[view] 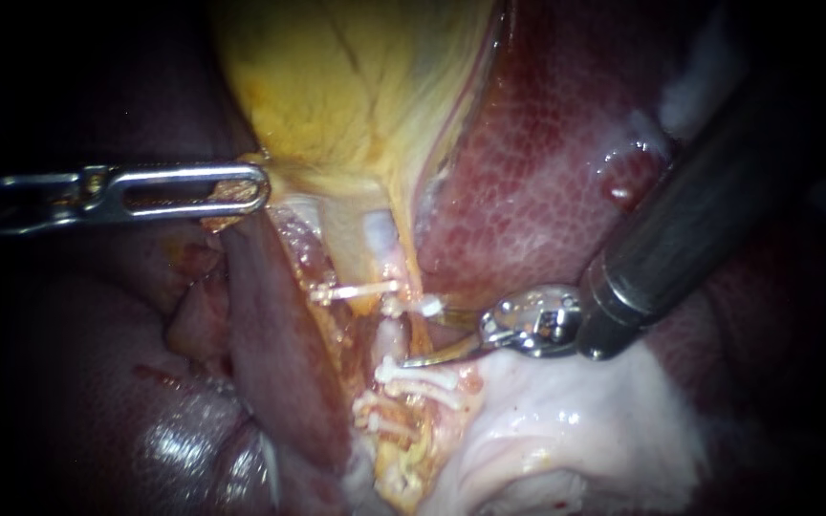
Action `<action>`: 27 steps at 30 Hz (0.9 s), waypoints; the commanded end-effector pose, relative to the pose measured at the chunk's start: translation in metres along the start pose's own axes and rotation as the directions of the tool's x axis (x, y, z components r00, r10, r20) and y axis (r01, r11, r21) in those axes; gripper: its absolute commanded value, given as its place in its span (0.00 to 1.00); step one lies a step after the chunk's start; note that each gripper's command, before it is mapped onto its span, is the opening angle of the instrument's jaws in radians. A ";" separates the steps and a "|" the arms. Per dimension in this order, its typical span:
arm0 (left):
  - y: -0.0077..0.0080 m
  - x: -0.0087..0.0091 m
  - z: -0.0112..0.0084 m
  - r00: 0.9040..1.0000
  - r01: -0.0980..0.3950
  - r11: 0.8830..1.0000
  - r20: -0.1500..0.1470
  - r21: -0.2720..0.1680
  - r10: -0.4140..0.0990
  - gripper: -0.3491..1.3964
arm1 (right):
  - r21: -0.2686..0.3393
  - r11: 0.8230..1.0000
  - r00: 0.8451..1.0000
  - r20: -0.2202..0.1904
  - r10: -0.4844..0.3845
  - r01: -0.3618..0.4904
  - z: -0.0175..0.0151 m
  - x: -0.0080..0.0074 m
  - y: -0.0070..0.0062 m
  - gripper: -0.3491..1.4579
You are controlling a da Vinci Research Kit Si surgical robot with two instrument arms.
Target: Go to the cutting position right tube
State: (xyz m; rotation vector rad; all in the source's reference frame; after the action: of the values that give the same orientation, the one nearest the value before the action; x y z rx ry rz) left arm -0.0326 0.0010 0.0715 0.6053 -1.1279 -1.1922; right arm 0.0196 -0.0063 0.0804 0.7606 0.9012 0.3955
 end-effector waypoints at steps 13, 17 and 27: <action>0.0010 -0.0003 0.0000 1.000 0.001 1.000 0.003 -0.006 -0.001 0.00 | 0.106 0.994 1.000 0.004 0.000 -0.001 0.0022 0.0015 -0.0015 0.91; 0.0010 -0.0003 0.0001 1.000 0.001 1.000 0.004 -0.006 -0.001 0.00 | 0.108 0.994 1.000 0.007 0.003 -0.003 0.0031 0.0019 -0.0015 0.91; 0.0009 -0.0003 0.0002 1.000 0.001 1.000 0.004 -0.007 -0.001 0.00 | 0.106 0.994 1.000 -0.002 0.014 -0.013 0.0042 0.0027 -0.0012 0.91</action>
State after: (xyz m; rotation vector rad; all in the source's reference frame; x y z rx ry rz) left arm -0.0324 0.0016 0.0723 0.5985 -1.1266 -1.1984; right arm 0.0247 -0.0072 0.0796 0.8636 0.9254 0.3634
